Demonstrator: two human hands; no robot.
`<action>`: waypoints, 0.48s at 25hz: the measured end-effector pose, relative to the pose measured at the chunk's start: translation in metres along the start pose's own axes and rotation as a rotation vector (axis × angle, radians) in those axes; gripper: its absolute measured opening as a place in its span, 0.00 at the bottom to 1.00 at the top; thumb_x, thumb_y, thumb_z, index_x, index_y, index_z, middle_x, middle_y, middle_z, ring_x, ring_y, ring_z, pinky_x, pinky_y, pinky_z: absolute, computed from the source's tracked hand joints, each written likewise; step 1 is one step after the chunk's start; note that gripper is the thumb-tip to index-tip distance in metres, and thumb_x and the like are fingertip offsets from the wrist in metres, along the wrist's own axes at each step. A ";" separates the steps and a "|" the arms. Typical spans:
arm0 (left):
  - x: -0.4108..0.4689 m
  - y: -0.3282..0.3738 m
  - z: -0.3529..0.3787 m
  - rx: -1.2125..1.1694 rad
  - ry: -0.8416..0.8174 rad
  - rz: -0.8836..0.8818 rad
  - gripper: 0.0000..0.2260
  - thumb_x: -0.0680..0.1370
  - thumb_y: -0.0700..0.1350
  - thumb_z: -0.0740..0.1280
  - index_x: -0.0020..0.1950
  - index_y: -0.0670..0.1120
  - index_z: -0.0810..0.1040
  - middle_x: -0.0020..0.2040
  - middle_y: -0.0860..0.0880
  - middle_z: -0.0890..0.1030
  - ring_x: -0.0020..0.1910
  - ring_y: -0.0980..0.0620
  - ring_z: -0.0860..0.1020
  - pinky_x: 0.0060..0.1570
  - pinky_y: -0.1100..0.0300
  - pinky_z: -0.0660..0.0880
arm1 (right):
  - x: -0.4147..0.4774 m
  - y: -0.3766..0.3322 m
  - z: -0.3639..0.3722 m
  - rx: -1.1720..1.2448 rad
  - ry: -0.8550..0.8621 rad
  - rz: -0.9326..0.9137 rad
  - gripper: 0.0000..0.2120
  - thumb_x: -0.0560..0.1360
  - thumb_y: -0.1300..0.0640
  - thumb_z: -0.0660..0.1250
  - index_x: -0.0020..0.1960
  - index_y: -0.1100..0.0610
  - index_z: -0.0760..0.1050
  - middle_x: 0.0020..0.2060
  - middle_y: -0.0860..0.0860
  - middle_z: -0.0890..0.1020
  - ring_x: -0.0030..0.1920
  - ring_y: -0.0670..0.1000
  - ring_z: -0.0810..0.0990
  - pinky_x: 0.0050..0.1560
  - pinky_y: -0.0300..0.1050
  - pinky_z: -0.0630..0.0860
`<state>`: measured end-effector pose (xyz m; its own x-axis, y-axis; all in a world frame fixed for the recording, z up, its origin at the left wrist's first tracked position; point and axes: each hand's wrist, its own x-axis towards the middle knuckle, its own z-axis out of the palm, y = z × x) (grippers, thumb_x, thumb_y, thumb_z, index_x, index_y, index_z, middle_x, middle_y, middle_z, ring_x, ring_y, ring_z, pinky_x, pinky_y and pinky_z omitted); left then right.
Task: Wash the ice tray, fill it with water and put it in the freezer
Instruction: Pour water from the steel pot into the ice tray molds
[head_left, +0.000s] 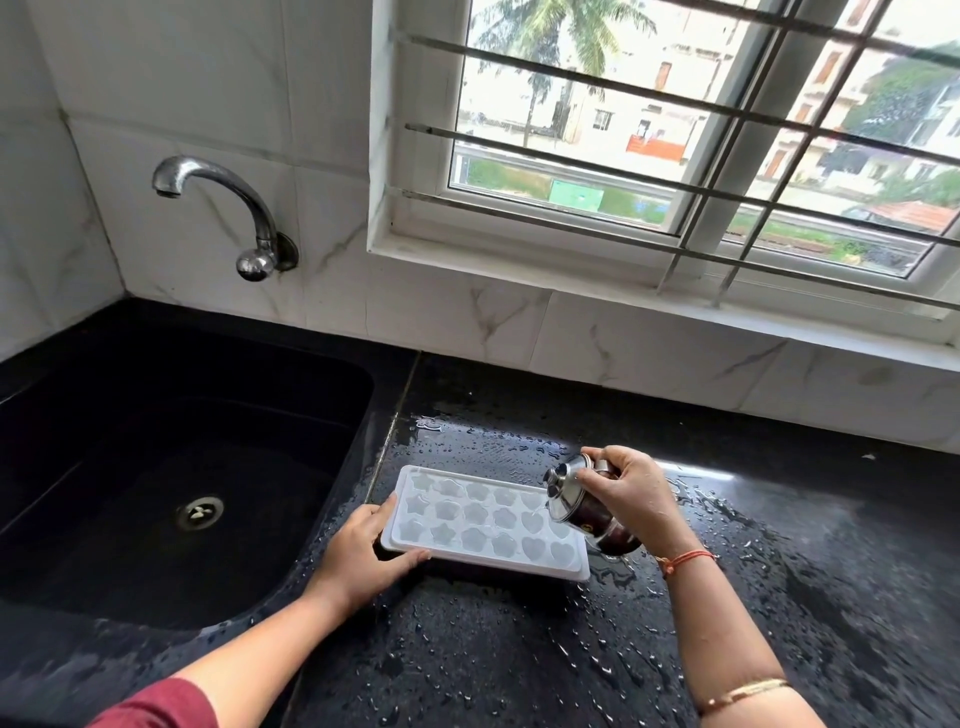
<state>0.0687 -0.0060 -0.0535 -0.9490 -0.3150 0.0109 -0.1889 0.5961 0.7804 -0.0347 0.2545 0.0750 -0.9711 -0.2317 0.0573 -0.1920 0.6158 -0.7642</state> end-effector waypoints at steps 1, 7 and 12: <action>0.000 0.000 0.000 -0.001 0.000 0.000 0.49 0.54 0.71 0.60 0.72 0.50 0.64 0.58 0.53 0.73 0.58 0.54 0.74 0.56 0.64 0.68 | 0.001 0.000 0.000 0.005 0.007 -0.002 0.11 0.72 0.60 0.69 0.34 0.53 0.71 0.50 0.61 0.81 0.41 0.56 0.82 0.38 0.47 0.82; 0.000 0.000 0.002 -0.016 0.008 0.000 0.50 0.53 0.71 0.61 0.71 0.49 0.66 0.57 0.51 0.74 0.58 0.53 0.74 0.56 0.66 0.66 | 0.002 0.012 -0.003 0.114 0.067 0.057 0.05 0.70 0.63 0.69 0.39 0.64 0.75 0.51 0.56 0.82 0.39 0.50 0.78 0.33 0.36 0.77; -0.001 0.002 0.000 -0.022 0.010 -0.004 0.49 0.53 0.71 0.61 0.71 0.50 0.66 0.57 0.52 0.73 0.57 0.54 0.74 0.55 0.65 0.67 | -0.001 0.015 -0.007 0.184 0.019 0.063 0.07 0.71 0.65 0.68 0.43 0.70 0.75 0.52 0.56 0.82 0.40 0.52 0.79 0.35 0.41 0.81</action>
<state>0.0695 -0.0045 -0.0517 -0.9456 -0.3250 0.0141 -0.1870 0.5787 0.7938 -0.0381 0.2694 0.0677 -0.9832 -0.1820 0.0162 -0.1032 0.4798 -0.8713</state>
